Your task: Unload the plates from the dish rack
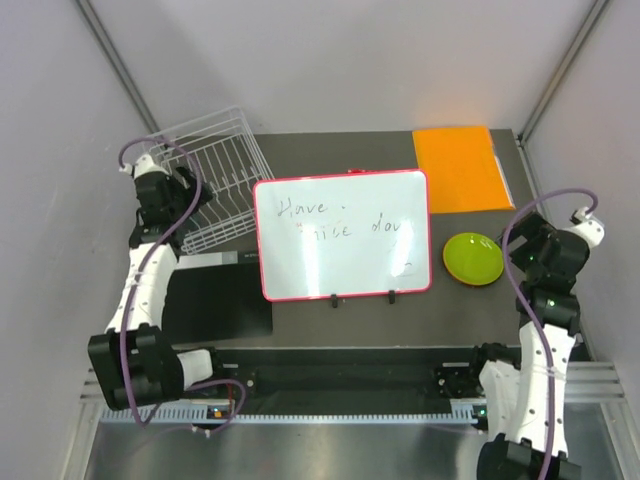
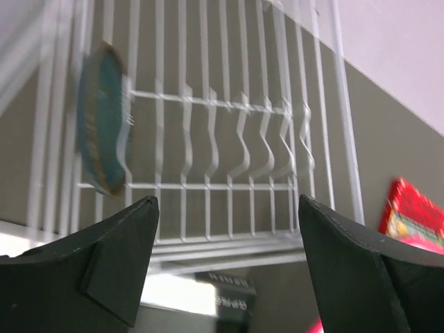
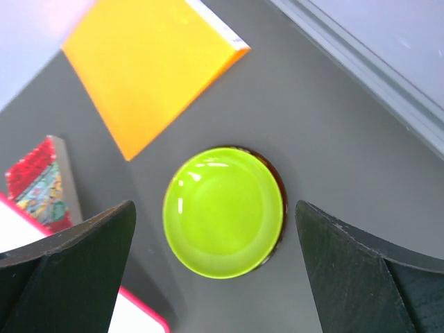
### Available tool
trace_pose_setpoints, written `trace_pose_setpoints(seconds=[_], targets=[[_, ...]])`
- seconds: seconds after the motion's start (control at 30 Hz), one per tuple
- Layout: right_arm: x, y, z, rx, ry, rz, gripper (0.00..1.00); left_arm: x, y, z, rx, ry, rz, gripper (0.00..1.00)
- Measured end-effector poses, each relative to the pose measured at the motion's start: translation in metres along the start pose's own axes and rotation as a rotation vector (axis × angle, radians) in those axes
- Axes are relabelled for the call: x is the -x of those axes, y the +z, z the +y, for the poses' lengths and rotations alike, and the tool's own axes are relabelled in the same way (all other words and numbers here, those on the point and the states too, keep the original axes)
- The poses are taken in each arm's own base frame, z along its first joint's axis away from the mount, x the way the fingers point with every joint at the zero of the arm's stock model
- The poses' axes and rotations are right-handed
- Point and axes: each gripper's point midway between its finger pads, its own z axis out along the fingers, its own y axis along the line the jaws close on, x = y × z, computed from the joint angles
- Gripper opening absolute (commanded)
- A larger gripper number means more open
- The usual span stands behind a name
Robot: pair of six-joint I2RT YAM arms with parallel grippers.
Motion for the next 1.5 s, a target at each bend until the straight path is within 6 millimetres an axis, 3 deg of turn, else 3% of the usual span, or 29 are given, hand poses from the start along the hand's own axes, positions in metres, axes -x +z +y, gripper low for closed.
trace_pose_setpoints(seconds=[0.17,0.57,0.7,0.83,1.17,1.33,1.5], targets=[[-0.001,-0.006,0.014,0.076,-0.001,0.013,0.97,0.026,0.009,0.026,0.111,0.001,-0.077,0.82],[-0.045,0.019,0.019,0.146,-0.021,0.173,0.97,0.033,0.031,0.069,0.316,0.027,-0.154,0.72],[-0.056,0.027,0.017,0.146,-0.021,0.213,0.97,0.027,0.041,0.083,0.375,0.036,-0.150,0.71],[-0.054,0.031,0.020,0.162,-0.022,0.200,0.97,0.015,0.051,0.094,0.412,0.045,-0.120,0.69],[-0.065,0.039,0.018,0.170,-0.020,0.220,0.98,0.002,0.064,0.108,0.457,0.051,-0.095,0.65],[-0.067,0.041,0.018,0.171,-0.019,0.226,0.97,-0.004,0.070,0.113,0.471,0.050,-0.085,0.53],[-0.071,0.044,0.016,0.163,-0.018,0.246,0.97,-0.010,0.077,0.119,0.487,0.054,-0.080,0.29]])
